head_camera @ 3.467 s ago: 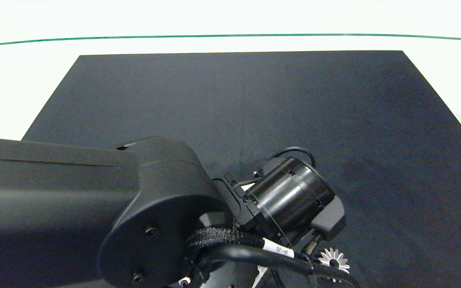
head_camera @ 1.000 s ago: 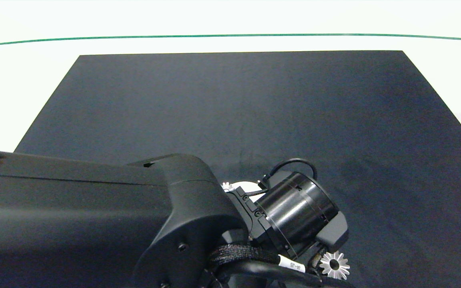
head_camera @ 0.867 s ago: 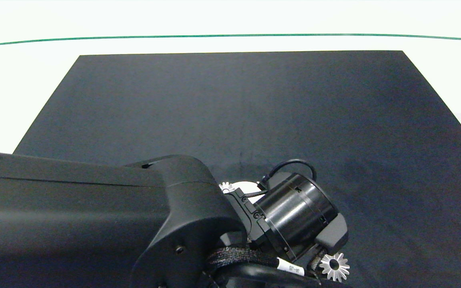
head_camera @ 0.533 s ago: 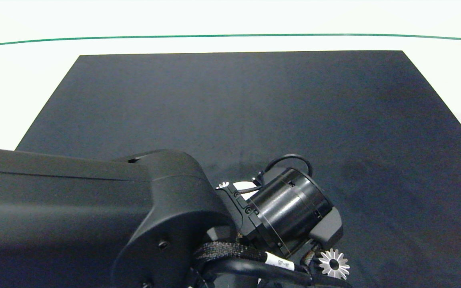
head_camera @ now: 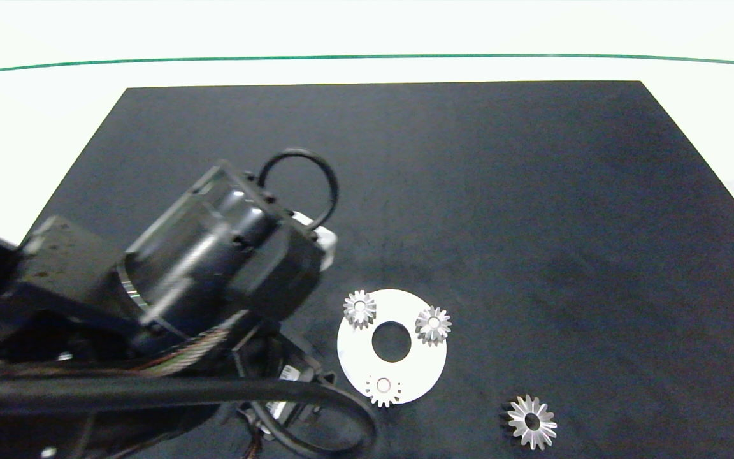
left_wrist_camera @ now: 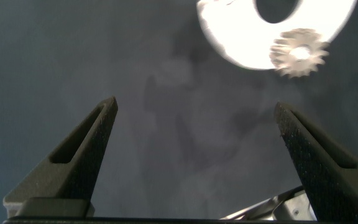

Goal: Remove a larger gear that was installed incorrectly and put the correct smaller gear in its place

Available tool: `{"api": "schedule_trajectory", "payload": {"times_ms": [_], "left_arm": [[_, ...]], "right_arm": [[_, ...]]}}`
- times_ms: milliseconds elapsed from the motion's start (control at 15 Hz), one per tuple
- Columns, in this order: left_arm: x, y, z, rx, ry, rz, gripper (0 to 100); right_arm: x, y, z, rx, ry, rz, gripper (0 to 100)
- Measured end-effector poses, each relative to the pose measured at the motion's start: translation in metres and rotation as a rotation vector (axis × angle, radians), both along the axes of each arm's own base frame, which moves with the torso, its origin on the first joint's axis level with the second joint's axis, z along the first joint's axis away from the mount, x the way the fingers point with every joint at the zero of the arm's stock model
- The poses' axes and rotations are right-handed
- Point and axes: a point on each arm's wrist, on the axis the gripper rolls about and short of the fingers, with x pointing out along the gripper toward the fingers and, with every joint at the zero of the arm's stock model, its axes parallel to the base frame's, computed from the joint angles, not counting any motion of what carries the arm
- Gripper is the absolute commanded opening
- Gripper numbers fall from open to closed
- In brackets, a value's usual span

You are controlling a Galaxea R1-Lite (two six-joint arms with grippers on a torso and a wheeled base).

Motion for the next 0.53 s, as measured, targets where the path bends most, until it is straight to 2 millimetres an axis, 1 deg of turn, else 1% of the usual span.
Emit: {"api": "schedule_trajectory", "payload": {"times_ms": [200,267,400,533], "left_arm": [[-0.018,0.056,0.012,-0.132,-0.092,0.093,100],[-0.025,0.079,0.018,-0.172,-0.139,0.147,100],[-0.042,0.117,0.03,-0.234,-0.233,0.238,100],[-0.066,0.148,0.037,-0.277,-0.321,0.316,100]], "right_arm": [[-0.003,-0.003,0.003,0.015,-0.017,-0.009,100],[-0.004,-0.006,0.006,0.027,-0.027,-0.027,100],[-0.007,-0.013,0.008,0.042,-0.045,-0.103,100],[-0.014,-0.023,0.008,0.054,-0.066,-0.222,100]]}}
